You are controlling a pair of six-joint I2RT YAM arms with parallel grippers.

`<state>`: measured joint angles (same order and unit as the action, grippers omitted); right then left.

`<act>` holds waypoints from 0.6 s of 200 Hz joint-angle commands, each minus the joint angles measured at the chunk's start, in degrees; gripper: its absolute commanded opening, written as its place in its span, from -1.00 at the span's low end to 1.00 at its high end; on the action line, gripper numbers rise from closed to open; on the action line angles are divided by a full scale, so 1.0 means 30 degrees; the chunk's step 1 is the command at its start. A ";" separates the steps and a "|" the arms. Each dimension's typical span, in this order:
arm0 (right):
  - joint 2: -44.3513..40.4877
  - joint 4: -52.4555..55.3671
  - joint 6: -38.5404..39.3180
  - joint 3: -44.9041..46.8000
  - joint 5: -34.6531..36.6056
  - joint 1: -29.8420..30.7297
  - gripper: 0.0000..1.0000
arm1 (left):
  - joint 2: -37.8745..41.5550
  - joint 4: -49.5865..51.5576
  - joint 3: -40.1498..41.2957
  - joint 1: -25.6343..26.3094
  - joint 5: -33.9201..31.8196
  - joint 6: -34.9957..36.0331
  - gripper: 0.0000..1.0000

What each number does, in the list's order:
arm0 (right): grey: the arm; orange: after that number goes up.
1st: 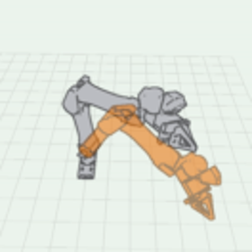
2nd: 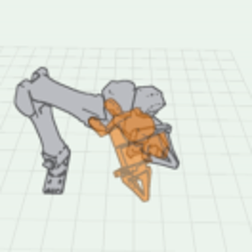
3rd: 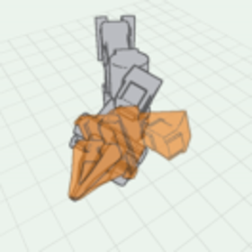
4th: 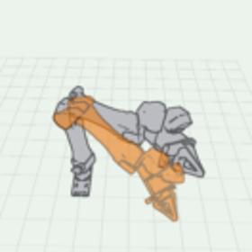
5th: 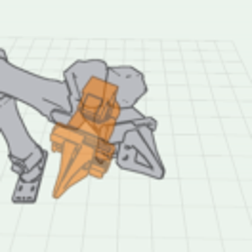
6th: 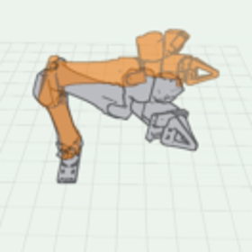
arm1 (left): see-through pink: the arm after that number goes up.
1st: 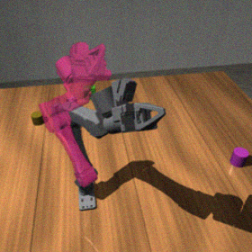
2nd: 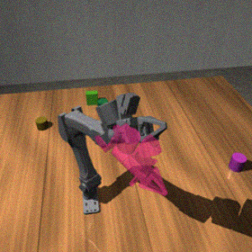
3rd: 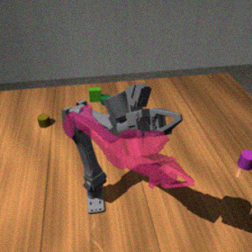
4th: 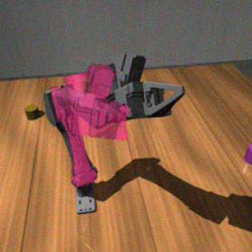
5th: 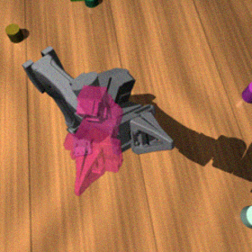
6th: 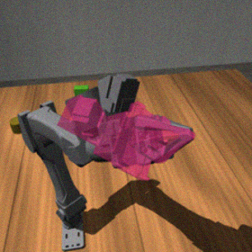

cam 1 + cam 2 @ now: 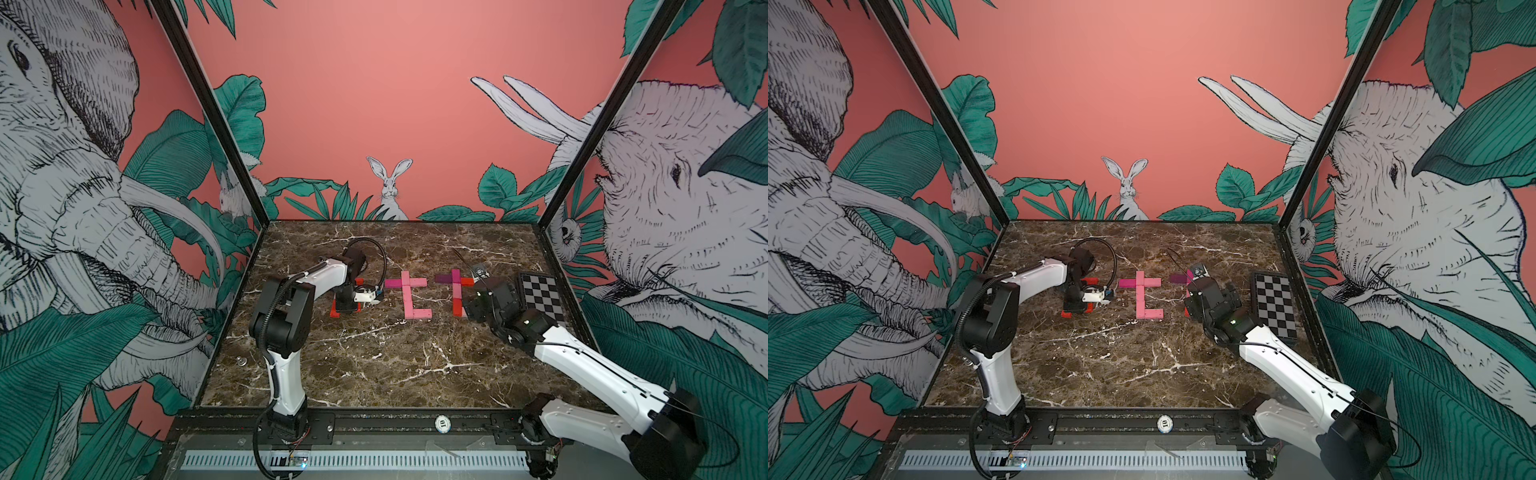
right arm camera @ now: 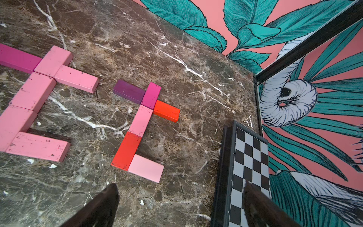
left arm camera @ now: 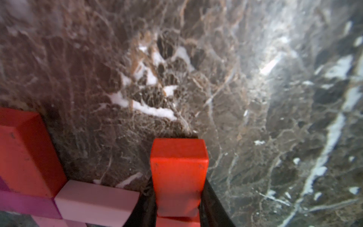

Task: Assemble the letter t with building blocks
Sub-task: Assemble the building block at the center of the board.

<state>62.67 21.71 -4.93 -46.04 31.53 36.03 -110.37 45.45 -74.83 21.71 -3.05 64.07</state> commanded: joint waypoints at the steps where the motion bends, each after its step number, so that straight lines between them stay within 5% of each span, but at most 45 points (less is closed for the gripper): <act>1: -0.0034 -0.0161 -0.0035 0.0003 0.0242 -0.0087 0.93 | 0.0079 0.0607 0.0252 -0.0064 0.0064 0.0585 -1.00; 120: -0.0149 -0.0148 -0.0061 0.0015 0.0242 -0.0068 0.92 | 0.0000 0.1822 0.0263 0.0099 0.0797 0.0967 -1.00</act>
<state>62.67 21.71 -4.93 -46.04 31.53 36.03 -110.37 47.55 -74.76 21.76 -2.33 65.49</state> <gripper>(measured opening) 0.962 0.326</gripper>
